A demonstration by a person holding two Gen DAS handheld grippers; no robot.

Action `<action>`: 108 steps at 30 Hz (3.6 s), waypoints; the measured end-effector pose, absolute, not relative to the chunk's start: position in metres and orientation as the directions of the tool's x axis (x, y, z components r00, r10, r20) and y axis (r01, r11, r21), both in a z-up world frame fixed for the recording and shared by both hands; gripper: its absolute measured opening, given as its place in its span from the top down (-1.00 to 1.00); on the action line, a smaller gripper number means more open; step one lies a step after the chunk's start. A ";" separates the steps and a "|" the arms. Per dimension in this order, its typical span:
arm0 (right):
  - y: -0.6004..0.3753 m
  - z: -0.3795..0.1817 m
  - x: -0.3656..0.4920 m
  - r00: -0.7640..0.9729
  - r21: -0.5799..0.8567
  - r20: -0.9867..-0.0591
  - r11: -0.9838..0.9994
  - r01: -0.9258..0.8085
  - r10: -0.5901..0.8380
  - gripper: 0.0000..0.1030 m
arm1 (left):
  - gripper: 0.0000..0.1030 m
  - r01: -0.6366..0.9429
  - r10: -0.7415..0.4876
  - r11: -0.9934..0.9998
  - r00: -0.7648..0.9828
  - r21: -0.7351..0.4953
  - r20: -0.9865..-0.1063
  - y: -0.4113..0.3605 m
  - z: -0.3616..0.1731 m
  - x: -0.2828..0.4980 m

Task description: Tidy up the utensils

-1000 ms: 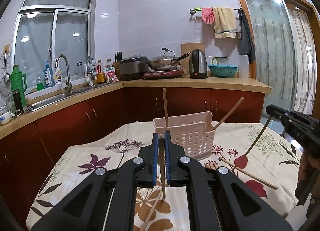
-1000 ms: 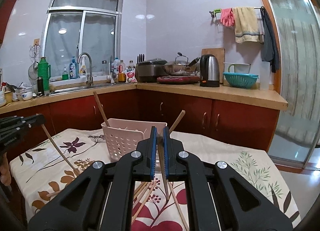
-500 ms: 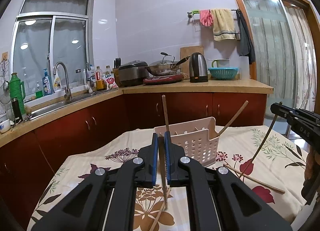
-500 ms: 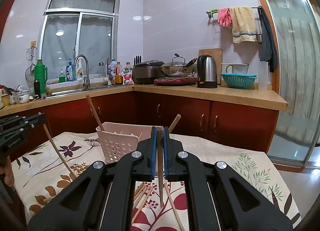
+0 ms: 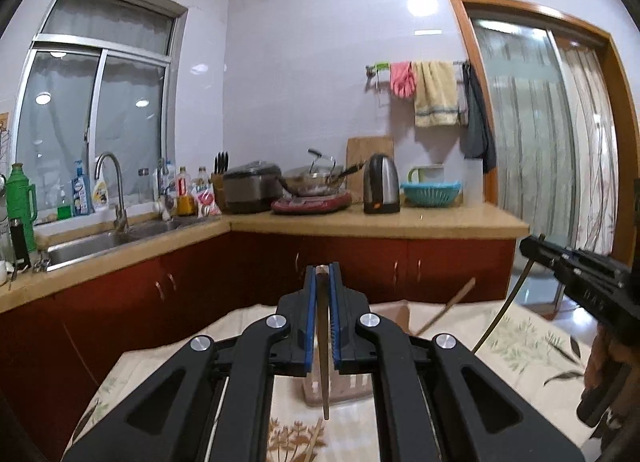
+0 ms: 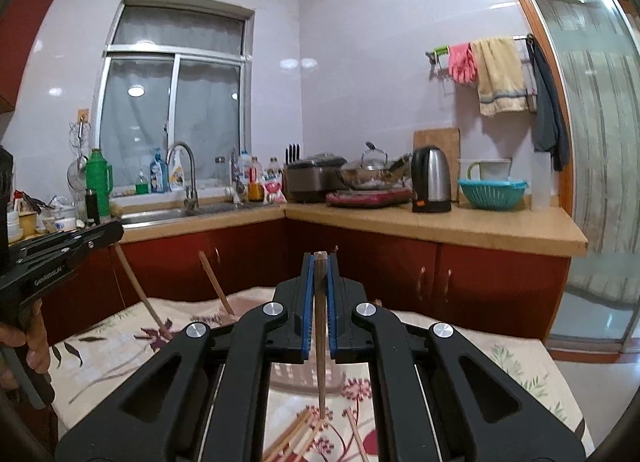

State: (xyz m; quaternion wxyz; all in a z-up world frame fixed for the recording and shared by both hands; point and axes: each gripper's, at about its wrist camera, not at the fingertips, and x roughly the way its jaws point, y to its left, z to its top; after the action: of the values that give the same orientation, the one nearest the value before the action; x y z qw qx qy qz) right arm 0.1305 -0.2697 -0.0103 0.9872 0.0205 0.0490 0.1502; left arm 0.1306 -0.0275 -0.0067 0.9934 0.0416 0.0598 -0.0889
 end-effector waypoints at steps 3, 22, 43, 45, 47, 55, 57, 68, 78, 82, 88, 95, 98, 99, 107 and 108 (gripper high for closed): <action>-0.269 0.003 0.135 0.949 0.060 -0.052 0.949 -0.309 0.312 0.88 | 0.87 0.185 -0.179 0.979 0.981 0.079 -0.079 -0.031 0.007 0.136; -0.264 0.015 0.210 0.940 0.103 0.029 0.934 -0.341 0.340 0.88 | 0.87 0.180 -0.182 0.982 0.983 0.064 0.017 -0.044 0.015 0.195; -0.251 -0.064 0.245 0.931 0.120 -0.180 0.947 -0.299 0.316 0.36 | 0.09 0.143 -0.132 0.988 0.978 0.056 -0.162 -0.040 -0.057 0.233; -0.252 -0.061 0.240 0.934 0.112 -0.178 0.949 -0.294 0.310 0.33 | 0.02 0.141 -0.131 0.989 0.978 0.050 -0.161 -0.039 -0.056 0.230; -0.255 -0.058 0.233 0.937 0.104 -0.172 0.951 -0.290 0.304 0.24 | -0.04 0.143 -0.134 0.988 0.978 0.049 -0.159 -0.039 -0.053 0.226; -0.267 -0.044 0.194 0.948 0.086 -0.152 0.959 -0.269 0.279 0.13 | -0.26 0.154 -0.144 0.986 0.981 0.070 -0.131 -0.043 -0.039 0.203; -0.269 -0.044 0.183 0.950 0.078 -0.153 0.962 -0.262 0.271 0.13 | -0.26 0.155 -0.144 0.985 0.981 0.077 -0.129 -0.044 -0.037 0.196; -0.280 -0.076 0.126 0.950 0.053 -0.220 0.975 -0.214 0.220 0.13 | -0.26 0.147 -0.129 0.987 0.965 0.060 -0.227 -0.044 -0.071 0.150; -0.281 -0.137 0.085 0.917 0.082 -0.345 0.980 -0.184 0.201 0.14 | -0.26 0.111 -0.086 0.993 0.920 0.042 -0.383 -0.039 -0.131 0.119; -0.273 -0.161 0.069 0.903 0.067 -0.380 0.980 -0.188 0.200 0.15 | -0.26 0.090 -0.065 0.995 0.907 0.042 -0.415 -0.032 -0.146 0.107; -0.277 -0.189 0.056 0.889 0.041 -0.427 0.986 -0.163 0.165 0.16 | -0.26 0.075 -0.042 0.996 0.891 0.055 -0.451 -0.026 -0.165 0.089; -0.313 -0.214 0.062 0.861 0.036 -0.503 0.997 -0.061 0.071 0.32 | -0.26 0.064 -0.032 0.997 0.873 0.049 -0.486 -0.021 -0.180 0.080; -0.324 -0.224 0.065 0.842 0.058 -0.537 0.998 -0.028 0.055 0.39 | -0.26 0.069 -0.034 0.996 0.868 0.051 -0.496 -0.023 -0.185 0.079; -0.326 -0.226 0.066 0.838 0.057 -0.543 0.998 -0.023 0.051 0.39 | -0.26 0.072 -0.037 0.996 0.866 0.051 -0.498 -0.024 -0.185 0.079; -0.325 -0.239 0.071 0.809 0.027 -0.585 0.999 -0.039 0.047 0.67 | -0.26 0.117 -0.076 0.992 0.845 0.045 -0.530 -0.043 -0.195 0.075; -0.325 -0.241 0.071 0.804 0.027 -0.592 0.999 -0.046 0.053 0.75 | -0.26 0.124 -0.082 0.991 0.841 0.043 -0.534 -0.045 -0.196 0.075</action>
State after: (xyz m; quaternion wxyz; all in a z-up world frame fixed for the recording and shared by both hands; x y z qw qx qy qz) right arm 0.0711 -0.3251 -0.2405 0.9498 0.0059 0.3117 0.0259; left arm 0.0746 -0.0451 -0.1962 0.9587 0.0378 0.2766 -0.0537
